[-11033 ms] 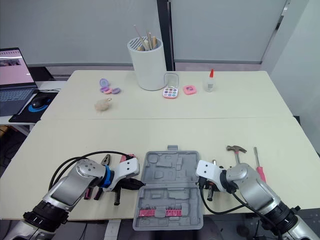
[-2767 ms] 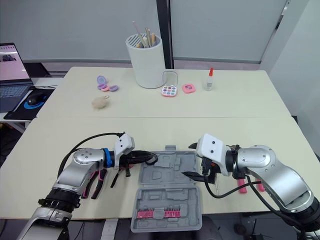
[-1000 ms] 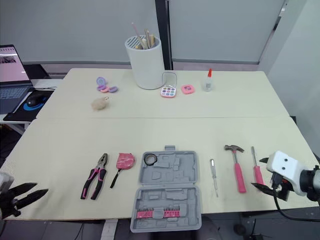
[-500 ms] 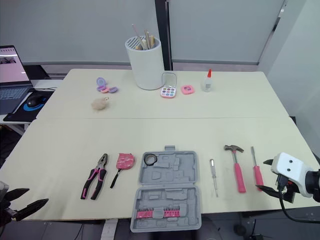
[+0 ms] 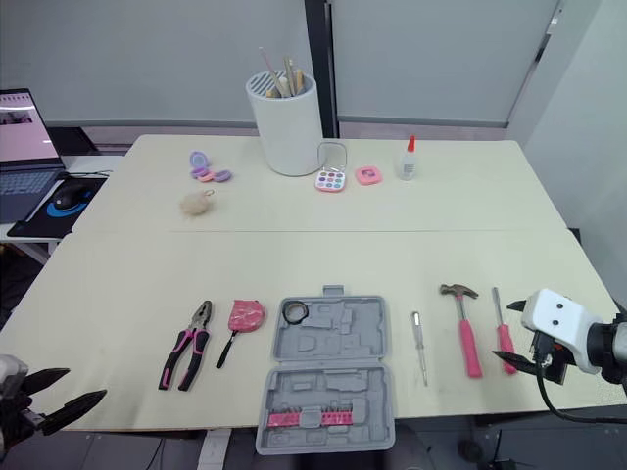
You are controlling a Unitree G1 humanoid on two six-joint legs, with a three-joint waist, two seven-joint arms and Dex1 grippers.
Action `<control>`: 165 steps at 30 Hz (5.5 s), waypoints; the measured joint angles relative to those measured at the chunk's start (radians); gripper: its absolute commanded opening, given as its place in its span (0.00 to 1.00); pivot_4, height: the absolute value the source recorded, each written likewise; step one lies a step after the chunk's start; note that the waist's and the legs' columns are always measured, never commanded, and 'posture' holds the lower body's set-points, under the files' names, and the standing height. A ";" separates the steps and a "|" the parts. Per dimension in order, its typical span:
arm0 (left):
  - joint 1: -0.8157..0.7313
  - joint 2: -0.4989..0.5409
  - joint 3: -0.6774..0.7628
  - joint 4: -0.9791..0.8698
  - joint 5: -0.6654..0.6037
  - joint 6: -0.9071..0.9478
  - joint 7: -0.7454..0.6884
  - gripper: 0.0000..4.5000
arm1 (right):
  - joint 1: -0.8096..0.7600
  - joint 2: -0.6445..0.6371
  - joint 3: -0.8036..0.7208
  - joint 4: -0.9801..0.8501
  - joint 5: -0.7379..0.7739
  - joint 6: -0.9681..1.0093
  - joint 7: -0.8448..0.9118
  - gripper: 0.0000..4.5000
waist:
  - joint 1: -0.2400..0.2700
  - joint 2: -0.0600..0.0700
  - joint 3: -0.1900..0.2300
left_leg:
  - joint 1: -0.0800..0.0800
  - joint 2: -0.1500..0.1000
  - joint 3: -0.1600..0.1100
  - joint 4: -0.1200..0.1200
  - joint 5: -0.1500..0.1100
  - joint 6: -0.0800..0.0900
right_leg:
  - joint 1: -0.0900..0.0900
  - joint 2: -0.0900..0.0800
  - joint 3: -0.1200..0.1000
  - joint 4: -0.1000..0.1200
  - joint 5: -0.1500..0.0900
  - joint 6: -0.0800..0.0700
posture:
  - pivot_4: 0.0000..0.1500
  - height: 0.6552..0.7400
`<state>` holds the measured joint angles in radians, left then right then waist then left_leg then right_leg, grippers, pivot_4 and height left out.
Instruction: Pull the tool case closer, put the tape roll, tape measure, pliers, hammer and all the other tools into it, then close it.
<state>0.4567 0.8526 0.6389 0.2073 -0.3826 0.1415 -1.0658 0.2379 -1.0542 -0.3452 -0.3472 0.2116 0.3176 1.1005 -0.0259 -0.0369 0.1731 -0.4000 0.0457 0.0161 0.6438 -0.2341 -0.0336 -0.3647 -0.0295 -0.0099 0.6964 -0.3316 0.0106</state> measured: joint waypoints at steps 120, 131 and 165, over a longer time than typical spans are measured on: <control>0.174 -0.392 -0.451 -0.791 0.210 0.393 0.612 0.19 | -0.474 0.091 0.446 -0.306 0.303 0.342 -0.037 1.00 | 0.022 0.001 0.000 | -0.001 0.000 -0.004 -0.001 -0.002 -0.001 | 0.007 0.002 -0.002 -0.015 0.000 0.000 | 1.00 0.96; 0.236 -0.210 -0.247 -0.691 0.080 0.133 0.273 0.99 | -0.532 0.117 0.446 -0.322 0.334 0.373 -0.055 1.00 | 0.023 0.003 0.001 | 0.000 0.001 -0.005 -0.002 -0.002 -0.001 | 0.006 0.002 -0.003 -0.015 0.000 -0.002 | 1.00 0.96; -0.394 0.037 -0.525 0.106 0.184 -0.457 -0.186 1.00 | -0.590 0.149 0.526 -0.374 0.382 0.470 -0.108 1.00 | 0.011 0.004 0.002 | -0.013 0.001 -0.003 0.002 -0.002 0.001 | -0.010 0.002 -0.002 -0.007 0.004 -0.001 | 1.00 0.96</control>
<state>0.0625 0.8893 0.1134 0.3138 -0.1983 -0.3151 -1.2516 -0.3517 -0.9047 0.1811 -0.7212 0.5941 0.7879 0.9924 -0.0146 -0.0326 0.1748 -0.4134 0.0465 0.0135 0.6459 -0.2363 -0.0331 -0.3744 -0.0275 -0.0123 0.6899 -0.3273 0.0096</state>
